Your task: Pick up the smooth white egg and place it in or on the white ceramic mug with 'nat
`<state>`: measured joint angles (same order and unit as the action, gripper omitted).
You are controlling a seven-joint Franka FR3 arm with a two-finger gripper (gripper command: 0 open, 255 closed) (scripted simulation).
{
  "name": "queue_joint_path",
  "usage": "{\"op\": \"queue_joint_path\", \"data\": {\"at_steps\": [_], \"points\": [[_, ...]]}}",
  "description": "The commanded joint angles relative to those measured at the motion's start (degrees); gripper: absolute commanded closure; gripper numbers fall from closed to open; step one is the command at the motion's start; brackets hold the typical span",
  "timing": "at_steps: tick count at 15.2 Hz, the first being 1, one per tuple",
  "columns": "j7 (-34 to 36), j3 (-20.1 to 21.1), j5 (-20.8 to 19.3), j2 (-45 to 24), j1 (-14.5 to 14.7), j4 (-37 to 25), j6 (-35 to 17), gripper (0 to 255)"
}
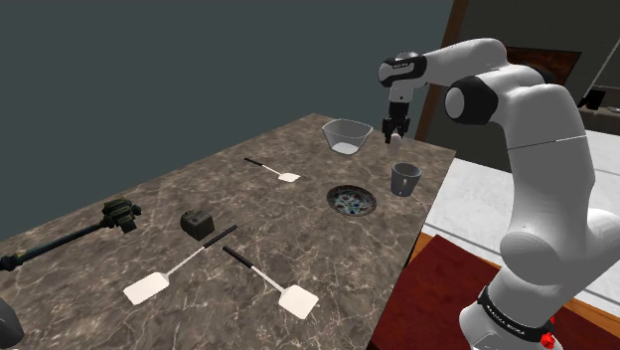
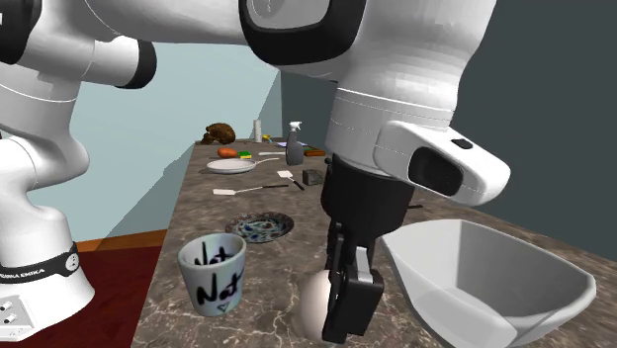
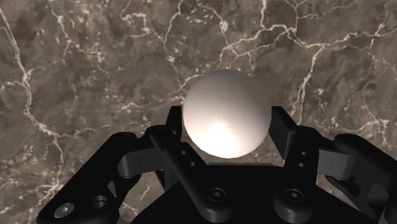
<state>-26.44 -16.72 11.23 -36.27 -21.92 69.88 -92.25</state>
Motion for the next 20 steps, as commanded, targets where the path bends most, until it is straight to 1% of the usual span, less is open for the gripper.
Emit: {"op": "queue_joint_path", "data": {"at_steps": [1, 10, 19, 20], "points": [[0.15, -0.02, -0.03, -0.07, -0.19, -1.76, 1.68, 255], [0.71, -0.04, -0.02, -0.51, -1.11, -9.53, 8.89, 255], [1.42, 0.25, 0.56, -3.34, -2.86, -21.08, 17.46, 255], [1.37, -0.24, -0.31, 1.51, -1.01, -12.97, 14.26, 255]]}}
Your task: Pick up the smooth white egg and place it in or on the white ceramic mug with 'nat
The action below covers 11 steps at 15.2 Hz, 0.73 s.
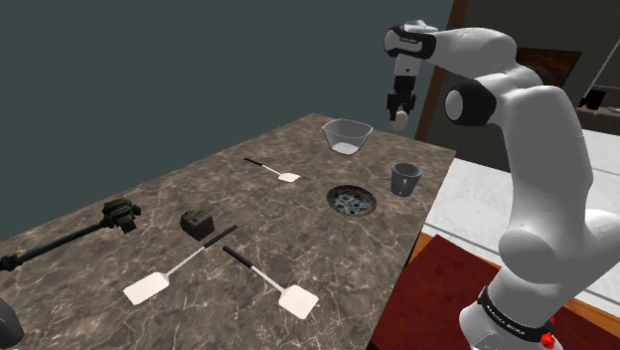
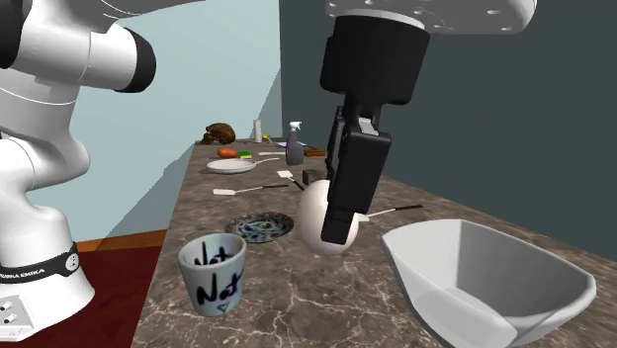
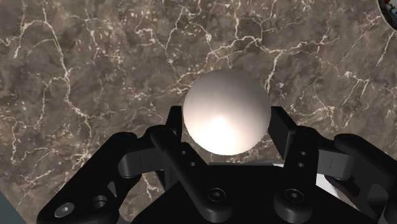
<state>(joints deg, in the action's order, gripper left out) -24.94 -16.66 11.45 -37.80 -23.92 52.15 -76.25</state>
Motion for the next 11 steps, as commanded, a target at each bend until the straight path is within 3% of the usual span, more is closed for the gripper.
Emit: {"op": "queue_joint_path", "data": {"at_steps": [1, 5, 11], "points": [[0.04, -0.7, -1.26, 6.98, 2.52, 11.09, -4.13, 255], [1.89, -1.12, -4.08, 19.53, 6.91, 29.63, -10.51, 255], [6.45, -0.06, -7.72, 34.82, 10.86, 49.11, -15.62, 255]]}}
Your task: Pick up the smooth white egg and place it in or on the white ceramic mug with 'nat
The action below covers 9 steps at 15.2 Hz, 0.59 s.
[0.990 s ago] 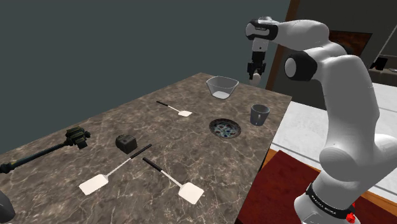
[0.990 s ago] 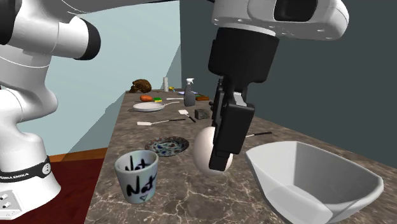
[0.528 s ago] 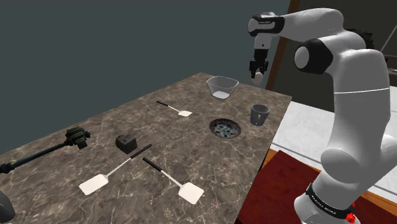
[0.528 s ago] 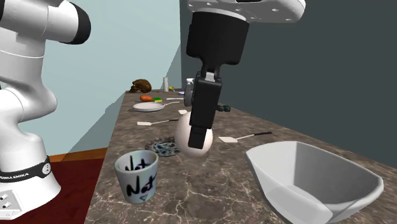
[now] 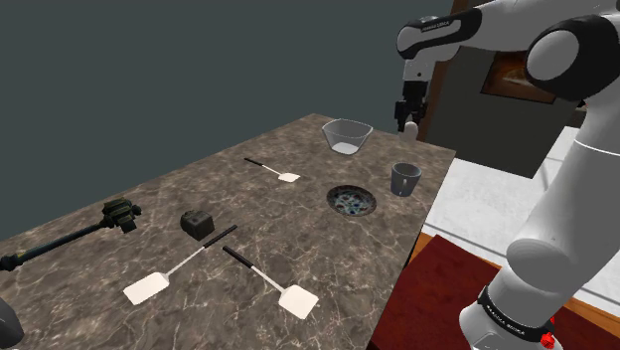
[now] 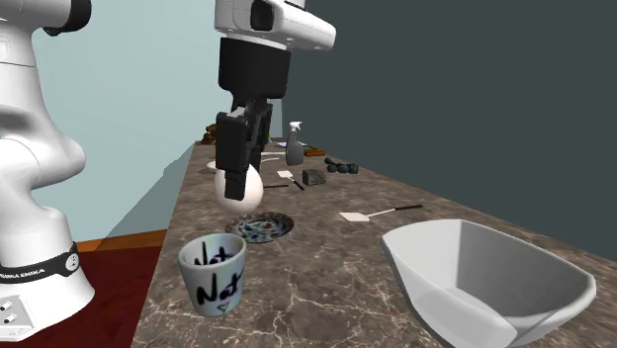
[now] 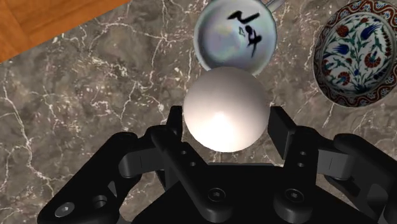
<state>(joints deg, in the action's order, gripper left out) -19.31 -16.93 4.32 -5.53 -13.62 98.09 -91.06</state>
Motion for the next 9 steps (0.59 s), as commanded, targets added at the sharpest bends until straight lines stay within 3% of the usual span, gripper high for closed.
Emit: {"op": "queue_joint_path", "data": {"at_steps": [1, 6, 9], "points": [[1.69, 0.56, -1.1, 4.92, 0.99, 5.91, -1.32, 255], [6.31, 2.79, -3.03, 16.52, 2.58, 18.36, -2.8, 255], [6.14, 2.78, -2.99, 16.27, 2.49, 20.43, -5.1, 255]]}}
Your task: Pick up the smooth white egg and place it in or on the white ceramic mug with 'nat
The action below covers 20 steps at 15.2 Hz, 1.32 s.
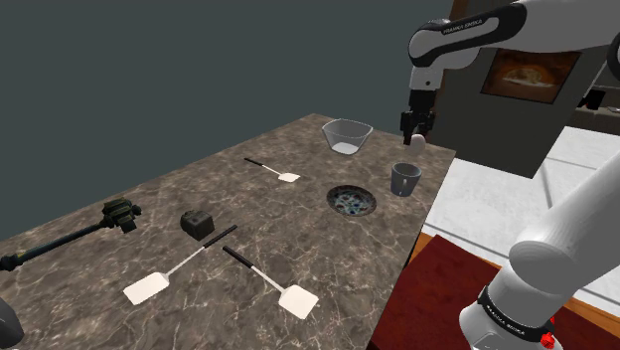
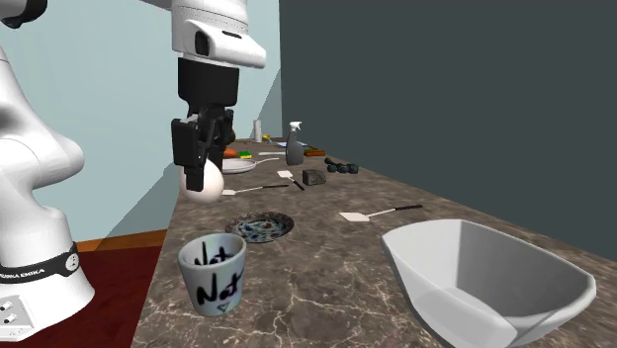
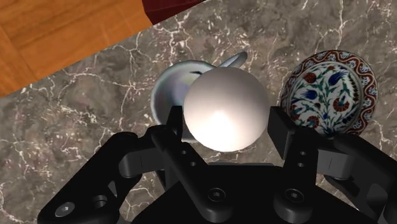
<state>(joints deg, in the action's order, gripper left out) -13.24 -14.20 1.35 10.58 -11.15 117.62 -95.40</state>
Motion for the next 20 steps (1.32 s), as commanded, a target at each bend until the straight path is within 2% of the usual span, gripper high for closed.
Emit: {"op": "queue_joint_path", "data": {"at_steps": [1, 12, 20], "points": [[0.01, 0.03, -0.01, 0.05, 0.01, 1.56, -1.53, 255], [-0.8, -0.26, 0.39, -1.95, -0.05, 8.06, -9.95, 255], [-0.8, -0.26, 0.39, -1.95, -0.05, 8.06, -9.95, 255]]}}
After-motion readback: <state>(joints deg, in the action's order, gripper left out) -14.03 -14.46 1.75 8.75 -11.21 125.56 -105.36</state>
